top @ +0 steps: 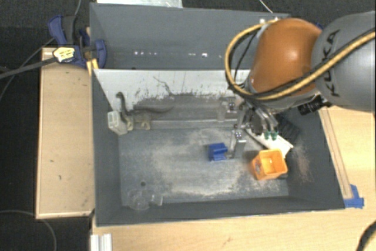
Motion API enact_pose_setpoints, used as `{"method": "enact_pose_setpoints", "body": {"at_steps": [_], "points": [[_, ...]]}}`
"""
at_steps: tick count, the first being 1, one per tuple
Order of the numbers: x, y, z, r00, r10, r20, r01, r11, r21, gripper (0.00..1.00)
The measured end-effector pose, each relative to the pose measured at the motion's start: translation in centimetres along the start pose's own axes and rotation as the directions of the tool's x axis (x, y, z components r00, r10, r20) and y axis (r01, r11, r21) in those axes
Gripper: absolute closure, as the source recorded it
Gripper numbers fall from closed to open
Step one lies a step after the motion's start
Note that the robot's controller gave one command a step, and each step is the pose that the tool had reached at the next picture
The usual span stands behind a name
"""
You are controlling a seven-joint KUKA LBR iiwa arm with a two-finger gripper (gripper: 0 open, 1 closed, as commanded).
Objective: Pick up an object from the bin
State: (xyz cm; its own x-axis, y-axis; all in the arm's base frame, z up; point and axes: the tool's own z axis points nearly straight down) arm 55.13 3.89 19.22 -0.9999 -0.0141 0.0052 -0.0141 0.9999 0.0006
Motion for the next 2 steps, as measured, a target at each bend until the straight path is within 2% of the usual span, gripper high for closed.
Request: {"method": "enact_pose_setpoints", "body": {"at_steps": [2], "points": [[-0.1, -0.04, -0.39, 1.0, 0.0, 0.006, 0.0, 1.0, -0.001, 0.0]]}}
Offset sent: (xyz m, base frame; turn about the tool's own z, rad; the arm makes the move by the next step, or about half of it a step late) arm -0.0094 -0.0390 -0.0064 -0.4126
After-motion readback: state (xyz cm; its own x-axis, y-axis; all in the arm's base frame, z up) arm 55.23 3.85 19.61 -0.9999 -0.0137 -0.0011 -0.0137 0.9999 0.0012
